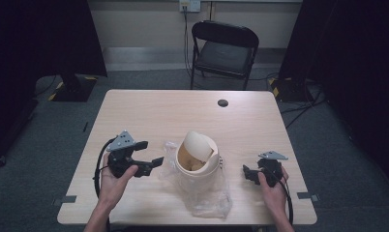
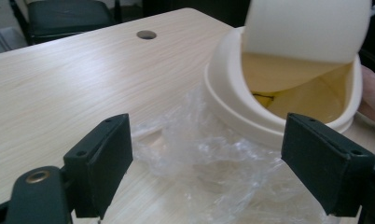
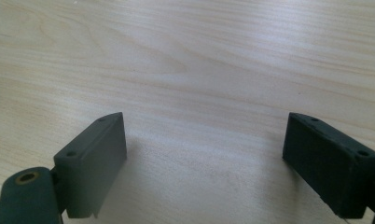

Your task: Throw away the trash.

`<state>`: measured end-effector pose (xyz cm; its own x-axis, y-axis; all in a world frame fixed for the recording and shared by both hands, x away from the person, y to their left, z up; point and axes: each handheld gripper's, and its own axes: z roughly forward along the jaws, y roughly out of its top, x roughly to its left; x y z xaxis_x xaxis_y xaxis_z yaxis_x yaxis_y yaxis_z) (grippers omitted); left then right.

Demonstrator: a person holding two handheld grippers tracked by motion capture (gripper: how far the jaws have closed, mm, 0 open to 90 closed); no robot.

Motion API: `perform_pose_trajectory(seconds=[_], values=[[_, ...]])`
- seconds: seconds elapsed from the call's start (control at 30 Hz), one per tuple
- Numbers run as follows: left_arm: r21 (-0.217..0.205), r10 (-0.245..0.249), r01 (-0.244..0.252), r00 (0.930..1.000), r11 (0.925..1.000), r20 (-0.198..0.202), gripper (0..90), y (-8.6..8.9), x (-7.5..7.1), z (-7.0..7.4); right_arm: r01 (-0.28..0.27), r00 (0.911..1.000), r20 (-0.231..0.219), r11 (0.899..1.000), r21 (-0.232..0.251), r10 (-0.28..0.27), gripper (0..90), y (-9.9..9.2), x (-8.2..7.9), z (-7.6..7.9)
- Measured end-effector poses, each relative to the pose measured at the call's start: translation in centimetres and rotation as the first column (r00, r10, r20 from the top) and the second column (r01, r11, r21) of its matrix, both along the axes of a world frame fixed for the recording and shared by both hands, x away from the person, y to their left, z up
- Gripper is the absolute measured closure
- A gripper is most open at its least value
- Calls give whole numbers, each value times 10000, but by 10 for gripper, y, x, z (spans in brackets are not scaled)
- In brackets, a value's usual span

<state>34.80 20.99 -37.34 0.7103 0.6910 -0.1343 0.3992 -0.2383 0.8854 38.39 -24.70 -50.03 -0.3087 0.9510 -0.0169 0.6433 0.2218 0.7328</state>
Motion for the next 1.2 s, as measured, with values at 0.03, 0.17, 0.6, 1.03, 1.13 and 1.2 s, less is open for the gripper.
perform_pose_trajectory(seconds=[0.03, 0.17, 0.6, 1.03, 1.13, 1.2], values=[[0, 0, 0, 10000, 10000, 0, 163, 0, 0, 0, 0, 10000, 0, 10000, 0, 0, 125, 0, 0, 0], [-154, 433, -436, 9989, 9989, -175, 162, 18, 0, -8, 0, 10000, 0, 10000, -1, 0, 125, 0, 0, 0], [631, 1615, -1562, 9827, 9857, -903, 161, 55, -5, -32, 1, 10000, 1, 10000, 2, -1, 125, 0, 0, 0], [1066, 2876, -2711, 9374, 9566, -1966, 162, 98, 0, -79, 2, 10000, 0, 10000, 1, -2, 125, 0, 0, 0], [1425, 3142, -2888, 9254, 9467, -2118, 165, 101, -1, -88, 1, 10000, 1, 10000, 0, -1, 125, 0, 0, 0], [1547, 3282, -2992, 9182, 9416, -2219, 165, 103, -1, -94, 4, 10000, -4, 10000, 4, -4, 125, 0, 0, 0]])
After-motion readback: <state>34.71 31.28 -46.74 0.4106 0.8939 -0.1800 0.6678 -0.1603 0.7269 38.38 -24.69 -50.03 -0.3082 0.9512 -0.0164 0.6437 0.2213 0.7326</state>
